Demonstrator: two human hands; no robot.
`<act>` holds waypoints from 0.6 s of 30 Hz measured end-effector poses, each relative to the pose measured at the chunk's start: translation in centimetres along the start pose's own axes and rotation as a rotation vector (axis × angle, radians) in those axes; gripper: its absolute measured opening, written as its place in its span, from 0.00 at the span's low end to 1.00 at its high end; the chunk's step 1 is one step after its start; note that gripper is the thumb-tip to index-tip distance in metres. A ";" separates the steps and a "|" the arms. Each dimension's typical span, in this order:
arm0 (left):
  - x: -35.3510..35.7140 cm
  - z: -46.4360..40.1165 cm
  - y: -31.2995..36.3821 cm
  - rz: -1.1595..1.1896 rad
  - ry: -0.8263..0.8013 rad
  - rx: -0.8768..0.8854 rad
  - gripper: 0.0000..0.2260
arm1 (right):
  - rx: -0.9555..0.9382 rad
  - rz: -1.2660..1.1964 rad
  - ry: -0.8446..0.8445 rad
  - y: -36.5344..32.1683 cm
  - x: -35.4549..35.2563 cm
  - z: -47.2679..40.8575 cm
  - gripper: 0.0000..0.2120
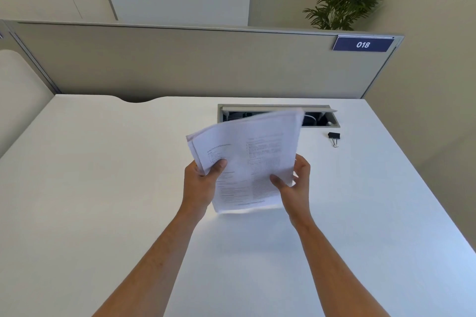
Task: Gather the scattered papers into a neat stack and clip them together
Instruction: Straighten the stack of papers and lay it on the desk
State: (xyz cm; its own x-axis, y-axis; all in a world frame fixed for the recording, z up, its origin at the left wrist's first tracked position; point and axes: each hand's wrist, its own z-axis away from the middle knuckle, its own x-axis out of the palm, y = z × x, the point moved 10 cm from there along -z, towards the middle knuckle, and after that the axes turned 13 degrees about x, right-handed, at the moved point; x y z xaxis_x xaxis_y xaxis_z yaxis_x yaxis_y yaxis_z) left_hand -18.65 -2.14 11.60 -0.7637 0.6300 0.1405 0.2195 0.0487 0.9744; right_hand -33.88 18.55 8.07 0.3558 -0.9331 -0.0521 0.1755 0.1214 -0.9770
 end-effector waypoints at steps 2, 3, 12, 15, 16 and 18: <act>-0.2 -0.1 0.3 0.107 0.053 0.003 0.06 | 0.104 -0.053 0.040 2.3 -0.9 -0.1 0.42; -0.3 -0.1 0.3 0.162 0.067 0.004 0.08 | 0.156 -0.104 0.042 3.2 -1.1 0.0 0.45; 1.3 1.3 -1.1 0.493 0.031 -0.071 0.19 | 0.308 -0.582 -0.207 5.4 0.7 0.5 0.26; 0.4 1.8 -2.1 0.491 0.020 -0.088 0.21 | 0.315 -0.516 -0.140 5.3 -0.4 0.3 0.19; -0.1 2.0 -2.5 0.477 0.021 -0.099 0.22 | 0.295 -0.464 -0.129 5.1 -0.8 0.2 0.18; -1.4 2.2 -3.5 0.449 0.044 -0.131 0.22 | 0.234 -0.337 -0.110 4.6 -1.6 -0.1 0.16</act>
State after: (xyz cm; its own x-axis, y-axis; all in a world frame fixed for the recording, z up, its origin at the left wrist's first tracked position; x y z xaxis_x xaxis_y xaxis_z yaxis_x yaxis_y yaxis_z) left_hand -16.99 -1.52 7.59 -0.6362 0.5328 0.5580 0.4581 -0.3211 0.8289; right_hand -33.73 20.59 3.68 0.3366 -0.8935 0.2973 0.4984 -0.0988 -0.8613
